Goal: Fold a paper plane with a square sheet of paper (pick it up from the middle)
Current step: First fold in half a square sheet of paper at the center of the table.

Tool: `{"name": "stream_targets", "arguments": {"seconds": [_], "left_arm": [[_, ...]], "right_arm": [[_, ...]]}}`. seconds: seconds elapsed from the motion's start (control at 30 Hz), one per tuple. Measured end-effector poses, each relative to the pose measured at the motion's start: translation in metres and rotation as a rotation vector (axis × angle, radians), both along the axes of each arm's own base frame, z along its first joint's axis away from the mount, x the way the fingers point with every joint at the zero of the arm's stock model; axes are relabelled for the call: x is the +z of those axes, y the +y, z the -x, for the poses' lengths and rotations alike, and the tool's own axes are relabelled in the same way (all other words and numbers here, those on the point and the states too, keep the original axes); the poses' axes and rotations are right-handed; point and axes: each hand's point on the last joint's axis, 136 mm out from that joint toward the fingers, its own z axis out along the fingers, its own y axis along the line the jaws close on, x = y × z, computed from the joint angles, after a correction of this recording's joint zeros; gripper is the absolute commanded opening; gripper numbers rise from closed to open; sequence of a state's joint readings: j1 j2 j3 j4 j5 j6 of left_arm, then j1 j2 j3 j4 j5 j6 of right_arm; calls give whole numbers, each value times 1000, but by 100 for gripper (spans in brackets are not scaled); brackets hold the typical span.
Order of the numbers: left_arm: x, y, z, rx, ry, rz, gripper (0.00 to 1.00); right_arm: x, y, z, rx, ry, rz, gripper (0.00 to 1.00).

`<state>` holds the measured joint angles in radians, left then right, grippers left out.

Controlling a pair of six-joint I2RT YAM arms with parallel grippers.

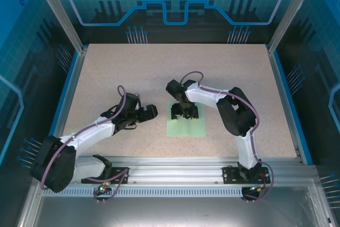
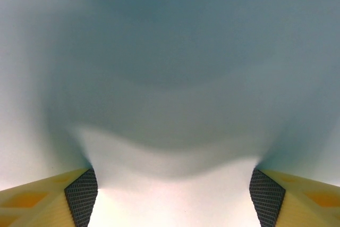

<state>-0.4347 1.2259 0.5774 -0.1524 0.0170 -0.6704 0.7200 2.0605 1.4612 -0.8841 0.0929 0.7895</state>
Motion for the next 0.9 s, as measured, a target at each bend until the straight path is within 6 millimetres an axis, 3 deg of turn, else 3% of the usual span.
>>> {"name": "stream_targets", "arguments": {"seconds": [0.4,0.7,0.9], "left_arm": [[-3,-1,0,-4,14,0,99],[-3,-3,1,-11,18,7,98],[-3,-3,1,-11,18,7,99]], "right_arm": [[7,-4,-4,25,-15,27,99],[-2,-2,-3,13,4,13,96],[-2,-2,-3,0,3,8,83]]}}
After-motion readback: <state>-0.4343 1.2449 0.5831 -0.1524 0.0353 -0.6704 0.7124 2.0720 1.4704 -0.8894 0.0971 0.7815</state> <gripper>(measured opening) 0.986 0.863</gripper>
